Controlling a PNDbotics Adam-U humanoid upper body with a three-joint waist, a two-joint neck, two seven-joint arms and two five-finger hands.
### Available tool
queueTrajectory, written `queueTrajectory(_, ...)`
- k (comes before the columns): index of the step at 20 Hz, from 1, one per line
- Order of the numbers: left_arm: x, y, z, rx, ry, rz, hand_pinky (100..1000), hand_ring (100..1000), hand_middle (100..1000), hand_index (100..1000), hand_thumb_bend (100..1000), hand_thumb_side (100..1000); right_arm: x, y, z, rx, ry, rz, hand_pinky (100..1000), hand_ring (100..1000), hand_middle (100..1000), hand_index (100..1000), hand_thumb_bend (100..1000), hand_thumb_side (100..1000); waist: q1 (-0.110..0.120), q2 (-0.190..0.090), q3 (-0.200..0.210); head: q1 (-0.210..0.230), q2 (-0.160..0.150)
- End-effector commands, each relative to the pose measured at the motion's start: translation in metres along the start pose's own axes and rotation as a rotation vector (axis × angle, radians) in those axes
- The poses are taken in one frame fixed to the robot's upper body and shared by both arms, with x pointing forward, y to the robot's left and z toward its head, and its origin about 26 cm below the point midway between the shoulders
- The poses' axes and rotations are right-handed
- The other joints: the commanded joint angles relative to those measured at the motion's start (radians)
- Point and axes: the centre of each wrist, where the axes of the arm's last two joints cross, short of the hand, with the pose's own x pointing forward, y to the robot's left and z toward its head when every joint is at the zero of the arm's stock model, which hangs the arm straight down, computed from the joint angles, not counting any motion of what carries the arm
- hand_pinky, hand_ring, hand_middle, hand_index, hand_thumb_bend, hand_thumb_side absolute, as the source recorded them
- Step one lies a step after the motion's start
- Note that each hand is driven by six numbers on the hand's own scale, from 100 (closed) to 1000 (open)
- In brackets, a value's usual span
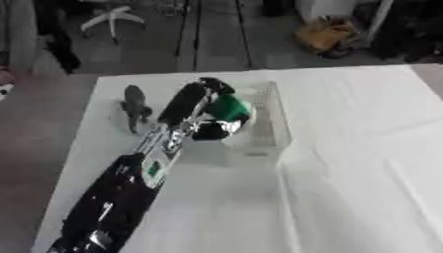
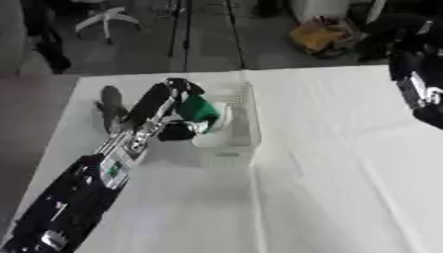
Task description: Pick up objects on the table and place them in the box.
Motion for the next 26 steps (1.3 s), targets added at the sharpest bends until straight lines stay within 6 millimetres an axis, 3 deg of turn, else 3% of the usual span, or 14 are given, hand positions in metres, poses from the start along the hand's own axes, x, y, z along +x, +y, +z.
queueTrajectory(1,0.004,0.001,-0.004,-0.004,-0.037,-0.005,310,393,508,665,527,505,0.007,-0.006,-0.006,0.008,-0.029,0.017,641,741,784,892,100,524,-0.017,-0.029,-0.001,0.003,-0.011)
queueTrajectory(2,0.003,-0.001,-0.004,-0.005,-0.037,-0.008,310,393,508,665,527,505,0.007,-0.006,-0.006,0.008,-0.029,0.017,641,741,784,892,100,524,-0.017,-0.029,-0.001,0.004,-0.012)
queueTrajectory(4,0.001,-0.002,-0.002,-0.018,-0.035,-0.026,451,528,605,719,693,590,0.006,-0.006,-0.006,0.009,-0.028,0.018,641,741,784,892,100,525,-0.018,-0.029,-0.001,0.004,-0.012)
queueTrajectory(5,0.001,-0.003,-0.002,-0.026,-0.034,-0.036,451,528,605,719,693,590,0.006,-0.006,-0.006,0.009,-0.028,0.018,641,741,784,892,100,525,-0.018,-0.029,-0.001,0.004,-0.012)
queueTrajectory(6,0.0,-0.002,-0.002,-0.025,-0.029,-0.044,586,682,721,756,845,650,0.006,-0.006,-0.006,0.009,-0.027,0.019,641,741,784,892,100,526,-0.018,-0.029,0.0,0.004,-0.013)
queueTrajectory(10,-0.002,0.001,-0.001,-0.01,-0.02,-0.056,601,706,740,764,873,655,0.006,-0.006,-0.005,0.008,-0.026,0.02,641,741,784,892,100,525,-0.018,-0.028,0.001,0.005,-0.013)
queueTrajectory(11,-0.002,0.001,-0.001,-0.008,-0.02,-0.056,654,775,779,786,966,708,0.006,-0.006,-0.005,0.008,-0.026,0.02,641,741,784,892,100,527,-0.018,-0.028,0.001,0.005,-0.013)
queueTrajectory(19,-0.002,0.007,-0.002,0.037,-0.024,-0.026,669,781,782,789,959,744,0.006,-0.005,-0.005,0.008,-0.024,0.021,641,740,784,892,100,527,-0.019,-0.028,0.003,0.007,-0.015)
queueTrajectory(26,-0.003,0.03,0.0,0.15,0.007,0.066,645,758,761,783,827,754,0.006,-0.006,-0.003,0.005,-0.019,0.024,640,740,784,892,100,529,-0.019,-0.028,0.009,0.001,-0.016)
